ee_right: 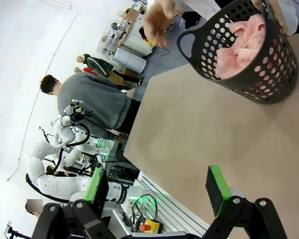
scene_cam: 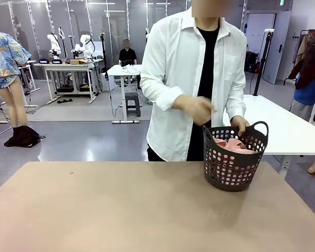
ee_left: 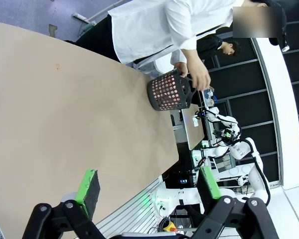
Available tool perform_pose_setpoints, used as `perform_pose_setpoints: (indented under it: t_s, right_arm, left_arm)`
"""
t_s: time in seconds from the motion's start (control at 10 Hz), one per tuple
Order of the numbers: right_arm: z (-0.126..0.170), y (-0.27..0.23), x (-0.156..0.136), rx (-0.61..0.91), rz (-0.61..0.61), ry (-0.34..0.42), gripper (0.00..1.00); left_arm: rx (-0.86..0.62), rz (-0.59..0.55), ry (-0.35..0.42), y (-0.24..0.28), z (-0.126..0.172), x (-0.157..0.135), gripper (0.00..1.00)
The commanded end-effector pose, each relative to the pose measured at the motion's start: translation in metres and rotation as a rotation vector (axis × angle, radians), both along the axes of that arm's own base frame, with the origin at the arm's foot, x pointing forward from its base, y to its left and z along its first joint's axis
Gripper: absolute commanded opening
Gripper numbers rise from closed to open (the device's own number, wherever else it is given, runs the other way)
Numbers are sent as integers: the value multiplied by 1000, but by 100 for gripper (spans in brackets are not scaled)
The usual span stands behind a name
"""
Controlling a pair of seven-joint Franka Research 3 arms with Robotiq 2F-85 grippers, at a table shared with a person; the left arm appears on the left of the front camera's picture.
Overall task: Fold the towel.
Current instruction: Grab the top end of the 100 cm Hotel Towel extended by the human.
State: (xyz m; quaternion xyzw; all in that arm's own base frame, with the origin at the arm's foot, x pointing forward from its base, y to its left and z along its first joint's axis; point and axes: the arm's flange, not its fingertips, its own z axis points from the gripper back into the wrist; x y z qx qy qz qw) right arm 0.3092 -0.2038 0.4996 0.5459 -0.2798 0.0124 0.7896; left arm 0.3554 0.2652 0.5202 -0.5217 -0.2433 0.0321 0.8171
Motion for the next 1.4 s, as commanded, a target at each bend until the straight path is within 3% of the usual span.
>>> perform_pose_setpoints:
  t_s: [0.0,1.3]
  right_arm:
    - [1,0,1,8,-1,-10,100]
    - [1,0,1,8,-1,-10,100]
  left_arm:
    - [-2,-4,0,0,0,0,100]
    - [-2,-4,0,0,0,0,100]
